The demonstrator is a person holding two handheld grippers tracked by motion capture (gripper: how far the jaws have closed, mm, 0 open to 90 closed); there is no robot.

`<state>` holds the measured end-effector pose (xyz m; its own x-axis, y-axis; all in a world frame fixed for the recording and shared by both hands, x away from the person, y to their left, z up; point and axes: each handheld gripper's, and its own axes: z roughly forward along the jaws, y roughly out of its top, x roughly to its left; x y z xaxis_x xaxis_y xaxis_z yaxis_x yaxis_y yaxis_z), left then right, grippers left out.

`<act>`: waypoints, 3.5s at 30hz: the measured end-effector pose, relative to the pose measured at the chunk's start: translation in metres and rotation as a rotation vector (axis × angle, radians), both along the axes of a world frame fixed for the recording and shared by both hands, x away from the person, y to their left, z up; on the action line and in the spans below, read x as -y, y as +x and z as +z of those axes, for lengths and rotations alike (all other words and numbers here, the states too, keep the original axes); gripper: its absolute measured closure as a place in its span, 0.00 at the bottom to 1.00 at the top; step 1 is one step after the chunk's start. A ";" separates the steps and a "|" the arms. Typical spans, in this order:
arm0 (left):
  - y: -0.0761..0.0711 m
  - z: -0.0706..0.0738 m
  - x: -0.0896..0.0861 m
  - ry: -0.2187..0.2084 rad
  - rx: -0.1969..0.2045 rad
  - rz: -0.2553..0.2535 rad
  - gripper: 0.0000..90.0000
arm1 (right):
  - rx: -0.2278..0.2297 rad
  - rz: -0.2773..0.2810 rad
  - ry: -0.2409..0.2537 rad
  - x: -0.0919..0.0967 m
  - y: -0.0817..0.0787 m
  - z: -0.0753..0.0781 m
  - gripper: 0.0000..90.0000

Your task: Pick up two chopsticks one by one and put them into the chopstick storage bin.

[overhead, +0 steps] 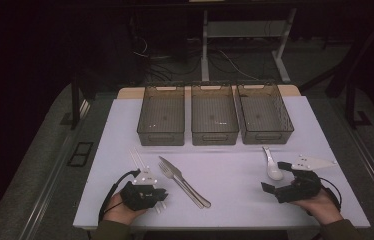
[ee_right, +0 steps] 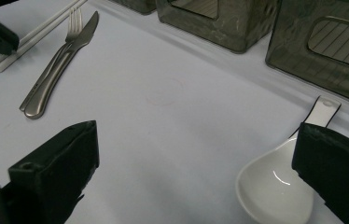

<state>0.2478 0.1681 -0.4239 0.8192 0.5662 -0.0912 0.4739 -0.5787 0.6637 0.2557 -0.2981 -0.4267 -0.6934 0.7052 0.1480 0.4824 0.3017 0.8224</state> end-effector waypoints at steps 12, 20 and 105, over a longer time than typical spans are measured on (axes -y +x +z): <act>0.035 0.017 -0.045 -0.003 0.080 0.340 0.44 | -0.003 -0.005 -0.005 -0.001 0.001 -0.001 0.01; 0.073 0.009 -0.063 0.009 0.057 0.495 0.47 | -0.010 -0.009 -0.004 0.000 0.001 -0.001 0.01; 0.025 -0.006 -0.103 0.050 0.002 0.462 0.85 | -0.008 -0.017 -0.003 0.000 0.000 0.000 0.01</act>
